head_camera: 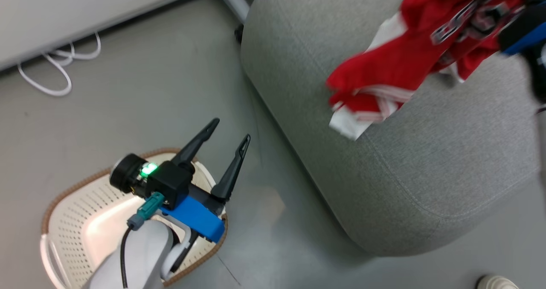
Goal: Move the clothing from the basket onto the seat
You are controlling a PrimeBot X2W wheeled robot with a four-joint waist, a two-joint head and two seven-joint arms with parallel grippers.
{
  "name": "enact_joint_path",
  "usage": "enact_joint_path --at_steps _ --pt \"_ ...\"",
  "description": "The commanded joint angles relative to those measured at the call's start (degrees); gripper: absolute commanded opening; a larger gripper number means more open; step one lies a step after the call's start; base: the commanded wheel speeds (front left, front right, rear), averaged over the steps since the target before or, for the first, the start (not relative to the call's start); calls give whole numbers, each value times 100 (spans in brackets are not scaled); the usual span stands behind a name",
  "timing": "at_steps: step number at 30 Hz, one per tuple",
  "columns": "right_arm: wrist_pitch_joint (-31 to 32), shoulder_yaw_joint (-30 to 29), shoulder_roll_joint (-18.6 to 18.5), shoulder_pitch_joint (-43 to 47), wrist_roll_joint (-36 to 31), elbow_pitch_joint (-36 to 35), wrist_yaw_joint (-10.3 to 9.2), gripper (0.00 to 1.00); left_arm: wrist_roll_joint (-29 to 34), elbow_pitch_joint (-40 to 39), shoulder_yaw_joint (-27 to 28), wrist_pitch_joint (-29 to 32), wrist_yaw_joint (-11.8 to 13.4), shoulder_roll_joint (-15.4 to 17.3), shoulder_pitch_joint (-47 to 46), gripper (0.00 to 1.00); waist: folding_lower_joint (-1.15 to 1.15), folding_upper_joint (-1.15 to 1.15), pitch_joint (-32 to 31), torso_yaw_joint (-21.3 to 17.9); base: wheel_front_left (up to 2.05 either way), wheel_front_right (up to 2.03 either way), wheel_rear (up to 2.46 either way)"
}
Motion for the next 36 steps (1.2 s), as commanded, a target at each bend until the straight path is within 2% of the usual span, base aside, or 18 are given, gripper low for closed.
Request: enact_joint_path --at_steps 1,5,6,7,9,12,17,20,24,30,36 --pt "38 -117 -121 -192 41 -8 1 0 22 -51 -26 23 -14 86 -149 100 -1 0 584 46 0 0 0" --pt "153 -778 -600 -777 89 52 1 0 76 -315 -93 149 -14 274 -472 100 -1 0 1137 63 0 0 0" --pt "217 -987 -833 -955 16 82 1 0 114 -447 -117 215 -14 324 -609 100 -1 0 1374 80 0 0 0" --pt "217 -987 -833 -955 16 82 1 0 114 -447 -117 215 -14 324 -609 100 -1 0 1374 80 0 0 0" --pt "246 -1362 -1206 -1192 -31 77 1 0 167 -650 -176 293 -14 430 -788 100 -1 0 1667 99 0 0 0" --pt "170 -1627 -1368 -1283 -76 75 1 0 211 -799 -169 370 -14 504 -895 100 -1 0 1858 86 0 0 0" --pt "-198 -2031 -1120 -1037 -150 452 1 0 291 -1193 -206 591 -14 796 -1100 100 -1 0 2278 9 0 0 0" --pt "-431 -2067 -858 -889 -157 875 1 0 310 -1355 -201 690 -14 930 -1163 100 -1 0 2419 11 0 0 0" --pt "-773 -2051 -694 -731 -285 1441 1 0 326 -1488 -196 752 34 984 -1195 100 -1 0 2498 96 0 0 0" --pt "-1097 -2075 -752 -731 -329 2181 1 0 309 -1521 -211 704 98 979 -1128 100 -1 0 2503 264 0 0 0" --pt "-1271 -1942 -847 -877 -362 2601 1 0 260 -1399 -234 588 133 908 -1148 100 -1 0 2416 371 0 0 0"
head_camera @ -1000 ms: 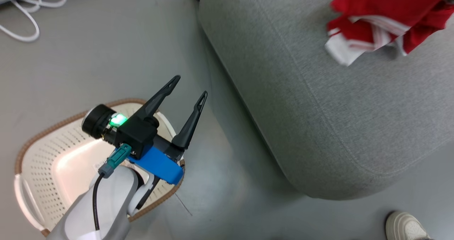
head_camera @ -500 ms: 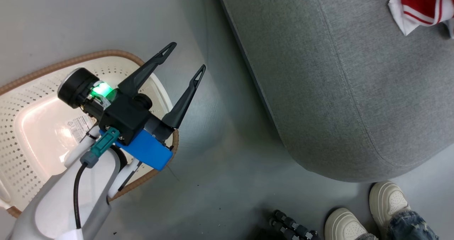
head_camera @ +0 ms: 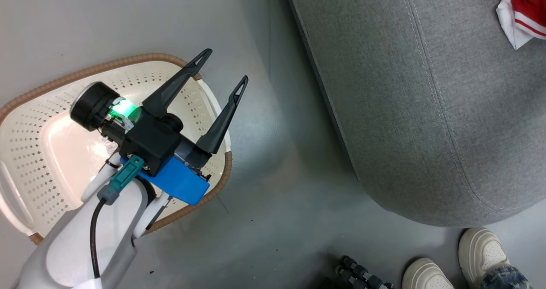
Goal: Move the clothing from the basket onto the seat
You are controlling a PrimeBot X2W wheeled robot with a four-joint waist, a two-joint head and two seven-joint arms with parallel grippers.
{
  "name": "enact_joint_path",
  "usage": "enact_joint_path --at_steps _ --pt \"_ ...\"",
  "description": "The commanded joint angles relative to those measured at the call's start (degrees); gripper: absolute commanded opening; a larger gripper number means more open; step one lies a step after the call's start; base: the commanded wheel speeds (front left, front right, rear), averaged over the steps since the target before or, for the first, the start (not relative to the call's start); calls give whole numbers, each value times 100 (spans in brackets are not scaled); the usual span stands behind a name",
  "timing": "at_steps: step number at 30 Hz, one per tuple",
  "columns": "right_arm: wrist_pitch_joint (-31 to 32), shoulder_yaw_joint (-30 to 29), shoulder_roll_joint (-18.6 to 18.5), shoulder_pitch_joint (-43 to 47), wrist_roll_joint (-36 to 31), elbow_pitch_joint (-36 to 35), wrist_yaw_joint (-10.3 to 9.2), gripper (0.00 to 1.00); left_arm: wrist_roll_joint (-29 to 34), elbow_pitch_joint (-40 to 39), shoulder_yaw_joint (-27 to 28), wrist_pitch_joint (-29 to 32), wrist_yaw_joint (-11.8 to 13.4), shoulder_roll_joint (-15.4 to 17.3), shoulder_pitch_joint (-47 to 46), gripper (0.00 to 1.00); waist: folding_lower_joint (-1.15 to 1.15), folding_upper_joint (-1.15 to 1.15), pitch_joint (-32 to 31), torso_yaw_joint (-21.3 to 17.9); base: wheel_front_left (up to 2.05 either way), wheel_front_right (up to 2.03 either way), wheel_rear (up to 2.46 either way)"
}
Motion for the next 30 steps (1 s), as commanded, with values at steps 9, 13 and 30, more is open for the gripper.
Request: enact_joint_path --at_steps 9,13,30 --pt "-133 381 -300 -87 -212 350 1 100 -158 480 -40 -375 51 -302 -31 100 0 0 -465 230 0 0 0" --pt "-131 587 -408 77 -338 425 1 100 -264 814 -42 -549 79 -526 106 100 0 0 -871 379 0 0 0" --pt "41 1324 -201 1570 -443 -546 1 100 -466 1304 1035 -697 46 -1444 1614 100 0 0 -3087 1123 0 0 0"
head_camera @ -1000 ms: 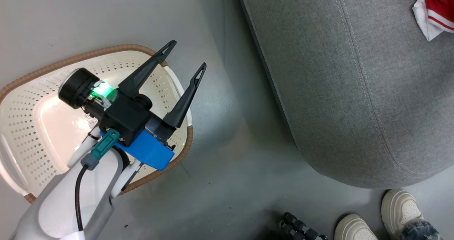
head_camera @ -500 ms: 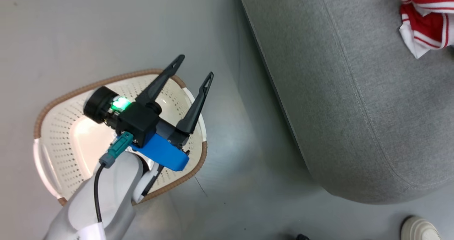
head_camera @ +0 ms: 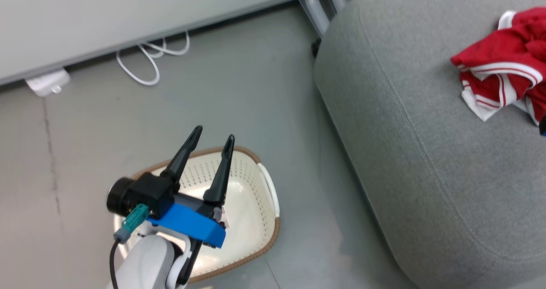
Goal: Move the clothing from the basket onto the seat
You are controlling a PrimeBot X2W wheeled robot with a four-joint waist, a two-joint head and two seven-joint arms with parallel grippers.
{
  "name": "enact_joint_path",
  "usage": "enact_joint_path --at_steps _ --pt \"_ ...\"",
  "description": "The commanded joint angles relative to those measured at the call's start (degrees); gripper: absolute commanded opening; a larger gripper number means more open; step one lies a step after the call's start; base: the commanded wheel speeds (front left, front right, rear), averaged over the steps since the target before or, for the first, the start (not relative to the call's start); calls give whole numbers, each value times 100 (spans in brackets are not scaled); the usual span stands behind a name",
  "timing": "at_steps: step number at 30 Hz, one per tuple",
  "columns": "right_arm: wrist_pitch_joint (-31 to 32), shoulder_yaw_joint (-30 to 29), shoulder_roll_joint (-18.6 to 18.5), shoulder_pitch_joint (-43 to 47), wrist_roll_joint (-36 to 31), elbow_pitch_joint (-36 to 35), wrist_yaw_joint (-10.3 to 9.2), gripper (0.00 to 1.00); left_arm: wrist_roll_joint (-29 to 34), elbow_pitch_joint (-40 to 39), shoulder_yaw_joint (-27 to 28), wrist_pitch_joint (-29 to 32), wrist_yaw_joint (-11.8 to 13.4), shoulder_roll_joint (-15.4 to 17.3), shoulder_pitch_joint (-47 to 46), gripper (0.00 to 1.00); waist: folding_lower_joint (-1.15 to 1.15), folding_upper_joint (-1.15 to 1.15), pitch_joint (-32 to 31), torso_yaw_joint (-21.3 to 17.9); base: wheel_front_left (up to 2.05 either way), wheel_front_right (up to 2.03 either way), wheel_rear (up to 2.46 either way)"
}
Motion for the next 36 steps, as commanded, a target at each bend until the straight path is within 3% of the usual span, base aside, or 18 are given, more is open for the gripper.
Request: enact_joint_path --at_steps 1,9,20,29,36 --pt "32 35 56 306 31 -213 1 100 45 -25 131 -25 -17 -89 194 100 1 0 -546 331 0 0 0" --pt "250 -41 458 1807 106 -1684 1 100 142 91 675 -26 -114 -439 857 100 1 0 -1237 858 0 0 0" --pt "919 -190 1590 3922 26 -4282 1 100 302 174 1395 -21 -164 -564 1478 100 1 0 -1724 1416 0 0 0" --pt "1045 -59 1969 4651 83 -4899 1 100 368 253 1753 -22 -170 -632 1748 100 1 0 -1878 1657 0 0 0" --pt "964 -9 2083 4994 -30 -4908 1 100 308 309 1812 -21 -167 -641 1830 100 1 0 -1939 1765 0 0 0"
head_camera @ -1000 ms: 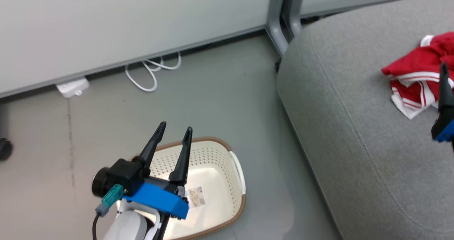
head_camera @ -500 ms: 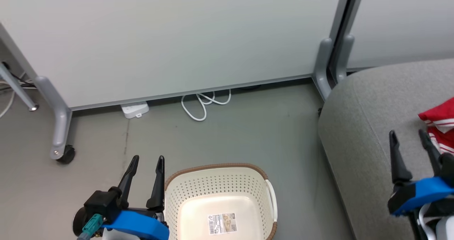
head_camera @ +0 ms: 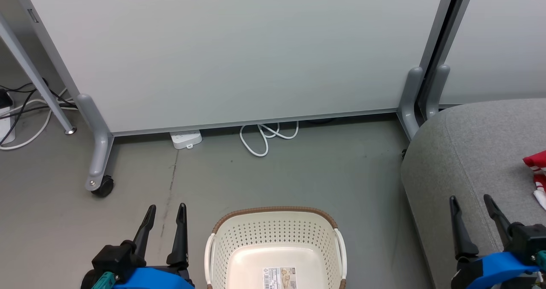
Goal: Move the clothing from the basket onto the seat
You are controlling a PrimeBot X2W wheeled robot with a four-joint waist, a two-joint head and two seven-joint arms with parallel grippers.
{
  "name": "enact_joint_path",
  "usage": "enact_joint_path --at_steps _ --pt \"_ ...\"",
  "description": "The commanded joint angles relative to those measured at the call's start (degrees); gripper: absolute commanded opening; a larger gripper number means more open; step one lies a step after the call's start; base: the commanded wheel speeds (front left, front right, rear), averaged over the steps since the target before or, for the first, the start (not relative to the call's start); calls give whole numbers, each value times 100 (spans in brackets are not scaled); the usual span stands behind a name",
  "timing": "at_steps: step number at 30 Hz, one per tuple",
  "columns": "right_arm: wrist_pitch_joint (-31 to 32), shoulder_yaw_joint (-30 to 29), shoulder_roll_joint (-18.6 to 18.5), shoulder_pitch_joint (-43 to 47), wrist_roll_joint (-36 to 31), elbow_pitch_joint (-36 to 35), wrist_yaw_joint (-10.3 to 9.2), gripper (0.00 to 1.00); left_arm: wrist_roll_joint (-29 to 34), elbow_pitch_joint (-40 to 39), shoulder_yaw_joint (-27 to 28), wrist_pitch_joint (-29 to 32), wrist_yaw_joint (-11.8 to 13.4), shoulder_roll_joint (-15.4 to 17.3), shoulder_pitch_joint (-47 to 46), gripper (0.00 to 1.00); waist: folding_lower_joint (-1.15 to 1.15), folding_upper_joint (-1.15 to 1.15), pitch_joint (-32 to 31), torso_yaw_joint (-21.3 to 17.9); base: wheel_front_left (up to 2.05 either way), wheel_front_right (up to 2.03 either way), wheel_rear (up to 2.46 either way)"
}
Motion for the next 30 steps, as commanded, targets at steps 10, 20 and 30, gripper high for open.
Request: enact_joint_path --at_steps 10,20,30 --pt "-37 204 63 63 5 84 1 100 -89 115 -55 -15 -15 92 -10 100 1 0 3 13 0 0 0" --pt "-62 316 66 -53 100 141 1 100 -95 182 -33 -15 -16 99 23 100 1 0 -6 35 0 0 0" --pt "-28 315 89 116 104 484 0 0 -109 468 -32 39 1 11 201 0 1 0 -7 38 0 0 0"
